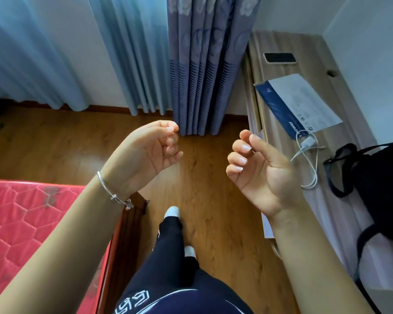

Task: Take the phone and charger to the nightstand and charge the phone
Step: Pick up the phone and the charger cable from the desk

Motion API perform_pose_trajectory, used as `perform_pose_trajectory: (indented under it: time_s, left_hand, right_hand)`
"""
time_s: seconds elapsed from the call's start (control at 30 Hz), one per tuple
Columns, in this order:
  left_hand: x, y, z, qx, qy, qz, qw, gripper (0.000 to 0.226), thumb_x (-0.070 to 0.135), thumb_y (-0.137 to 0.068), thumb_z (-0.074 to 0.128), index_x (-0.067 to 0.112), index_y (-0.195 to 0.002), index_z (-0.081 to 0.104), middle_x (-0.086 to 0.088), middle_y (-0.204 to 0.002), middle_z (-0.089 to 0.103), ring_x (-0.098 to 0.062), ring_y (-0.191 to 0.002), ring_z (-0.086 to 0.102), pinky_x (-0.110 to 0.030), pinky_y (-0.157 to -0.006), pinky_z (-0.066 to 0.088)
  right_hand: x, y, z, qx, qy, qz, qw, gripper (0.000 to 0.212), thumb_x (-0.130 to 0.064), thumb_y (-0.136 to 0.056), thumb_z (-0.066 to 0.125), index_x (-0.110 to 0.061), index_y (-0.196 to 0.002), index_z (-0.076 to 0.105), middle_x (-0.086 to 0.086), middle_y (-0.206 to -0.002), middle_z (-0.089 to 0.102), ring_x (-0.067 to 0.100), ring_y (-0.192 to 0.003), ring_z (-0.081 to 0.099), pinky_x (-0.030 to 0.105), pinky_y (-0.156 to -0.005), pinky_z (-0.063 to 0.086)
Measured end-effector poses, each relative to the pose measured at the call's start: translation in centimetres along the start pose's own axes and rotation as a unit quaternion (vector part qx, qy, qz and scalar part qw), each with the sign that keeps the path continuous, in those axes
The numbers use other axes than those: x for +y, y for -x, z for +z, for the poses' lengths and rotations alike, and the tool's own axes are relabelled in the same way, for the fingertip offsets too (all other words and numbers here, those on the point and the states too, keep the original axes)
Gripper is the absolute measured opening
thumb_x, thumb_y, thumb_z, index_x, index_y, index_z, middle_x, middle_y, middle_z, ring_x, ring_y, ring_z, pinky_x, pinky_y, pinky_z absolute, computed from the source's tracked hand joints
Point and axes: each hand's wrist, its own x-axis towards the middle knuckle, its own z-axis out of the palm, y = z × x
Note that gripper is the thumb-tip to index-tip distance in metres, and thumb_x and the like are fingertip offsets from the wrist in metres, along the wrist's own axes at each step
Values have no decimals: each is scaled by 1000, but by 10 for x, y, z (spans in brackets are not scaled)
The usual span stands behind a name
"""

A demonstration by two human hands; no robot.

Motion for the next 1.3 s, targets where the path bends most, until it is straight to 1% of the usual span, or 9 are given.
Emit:
perform_pose_trajectory:
  time_s: [0.23, 0.33, 0.47, 0.67, 0.87, 0.97, 1.07, 1.2, 1.3]
  left_hand:
    - [27, -66, -25, -13, 2, -12, 1000, 3, 15, -81, 53, 16, -80, 56, 3, -60, 45, -9, -56, 42, -22, -66, 50]
    - [45, -99, -40, -15, -2, -13, 1000, 4, 15, -80, 52, 16, -80, 56, 4, -60, 45, -8, -55, 42, -22, -65, 50]
    - [77, -145, -58, -13, -2, -15, 1000, 6, 15, -83, 48, 16, -80, 54, 6, -58, 44, -7, -54, 41, -20, -63, 50]
    - [109, -207, -78, -26, -3, -33, 999, 3, 16, -79, 50, 16, -80, 52, 6, -58, 42, -8, -53, 40, -20, -62, 50]
    - [117, -259, -78, -56, 4, -69, 996, 2, 15, -79, 49, 16, -78, 50, 7, -56, 43, -7, -52, 39, -20, -61, 49]
    - [118, -285, -75, -76, 4, -77, 994, 4, 14, -82, 48, 17, -79, 50, 8, -57, 44, -7, -54, 39, -20, -62, 50]
    - [115, -312, -70, -91, 11, -89, 992, 3, 16, -80, 49, 17, -79, 52, 8, -57, 44, -6, -53, 42, -20, -62, 50]
    - [114, -353, -60, -103, 12, -99, 990, 4, 17, -80, 52, 17, -79, 55, 8, -58, 45, -6, -53, 43, -21, -62, 50]
    - [112, -387, -45, -114, 7, -112, 987, 2, 19, -79, 54, 19, -77, 56, 8, -58, 44, -6, -53, 43, -21, -64, 50]
  right_hand:
    - [-19, -68, 3, 10, -12, -13, 1000, 18, -21, -85, 50, -14, -83, 66, -2, -64, 54, 9, -52, 51, 18, -49, 45]
    - [-27, -105, 8, 17, -14, -16, 1000, 17, -22, -85, 49, -14, -84, 64, -2, -64, 55, 8, -52, 51, 18, -49, 46]
    - [-40, -154, 21, 33, -11, -27, 999, 18, -22, -85, 49, -14, -83, 66, -2, -65, 55, 8, -53, 51, 16, -50, 45]
    - [-56, -212, 30, 69, -16, -39, 997, 18, -22, -84, 48, -14, -82, 65, -1, -65, 53, 8, -53, 50, 17, -50, 44]
    - [-76, -242, 20, 110, -38, -60, 991, 16, -21, -83, 49, -14, -83, 63, -1, -64, 54, 8, -52, 49, 16, -49, 44]
    - [-90, -256, 12, 116, -51, -68, 990, 16, -21, -83, 50, -14, -82, 64, -2, -64, 53, 7, -52, 49, 16, -48, 43]
    - [-105, -271, 1, 122, -55, -72, 988, 15, -21, -83, 51, -13, -84, 63, -2, -65, 52, 7, -52, 48, 16, -48, 43]
    - [-128, -291, -17, 132, -69, -77, 986, 17, -20, -82, 53, -13, -80, 68, -1, -67, 52, 8, -53, 48, 17, -49, 43]
    - [-150, -303, -30, 135, -75, -88, 984, 16, -20, -83, 54, -12, -81, 68, -1, -68, 52, 8, -55, 48, 17, -50, 43]
